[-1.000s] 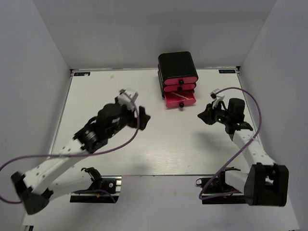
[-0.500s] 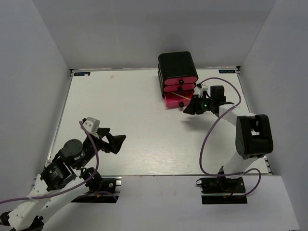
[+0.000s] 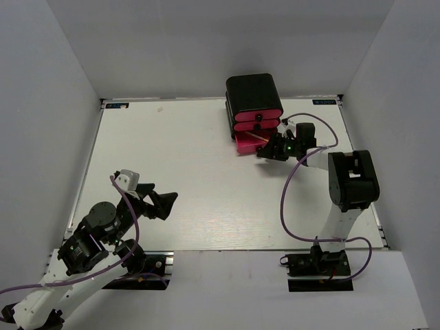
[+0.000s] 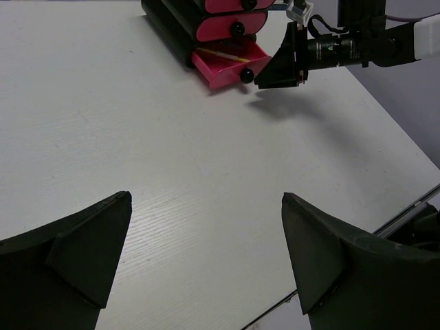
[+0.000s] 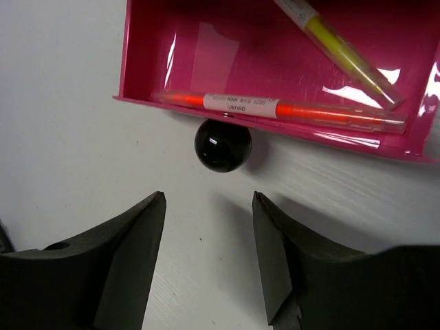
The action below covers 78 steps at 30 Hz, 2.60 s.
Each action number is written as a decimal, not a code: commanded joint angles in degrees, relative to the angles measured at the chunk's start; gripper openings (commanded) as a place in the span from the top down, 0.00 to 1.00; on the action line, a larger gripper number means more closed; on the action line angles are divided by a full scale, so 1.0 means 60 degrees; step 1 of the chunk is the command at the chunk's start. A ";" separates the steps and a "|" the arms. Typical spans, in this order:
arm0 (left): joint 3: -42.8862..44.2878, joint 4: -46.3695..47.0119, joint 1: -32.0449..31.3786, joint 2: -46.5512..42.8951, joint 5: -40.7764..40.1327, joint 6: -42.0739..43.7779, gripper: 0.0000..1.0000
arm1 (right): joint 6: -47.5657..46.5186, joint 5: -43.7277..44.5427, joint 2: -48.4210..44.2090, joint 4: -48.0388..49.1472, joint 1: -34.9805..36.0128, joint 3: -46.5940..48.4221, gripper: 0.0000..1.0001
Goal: Sort the stationery into containers
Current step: Close the drawer in the storage box.
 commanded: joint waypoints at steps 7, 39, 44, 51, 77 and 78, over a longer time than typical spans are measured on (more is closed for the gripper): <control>-0.0053 0.0037 -0.0014 0.0105 -0.0176 -0.0055 0.01 | 0.1679 0.0966 0.0274 0.2596 -0.0057 -0.0414 0.40; -0.0053 -0.0050 -0.0014 0.0193 -0.0352 -0.0143 0.01 | 0.2968 0.0630 0.1359 0.5351 -0.0028 0.0201 0.40; -0.0053 -0.0050 -0.0014 0.0193 -0.0352 -0.0143 0.01 | 0.2881 0.0630 0.1564 0.5104 -0.0028 0.0596 0.40; -0.0053 -0.0050 -0.0014 0.0193 -0.0352 -0.0143 0.01 | 0.2661 0.0689 0.1974 0.4751 -0.0072 0.1373 0.40; -0.0053 -0.0050 -0.0014 0.0105 -0.0440 -0.0143 0.01 | 0.2661 0.1040 0.1431 0.5748 -0.0497 -0.0209 0.90; -0.0053 -0.0050 -0.0014 0.0105 -0.0440 -0.0143 0.01 | 0.2646 0.1070 0.1490 0.5660 -0.0497 0.0067 0.94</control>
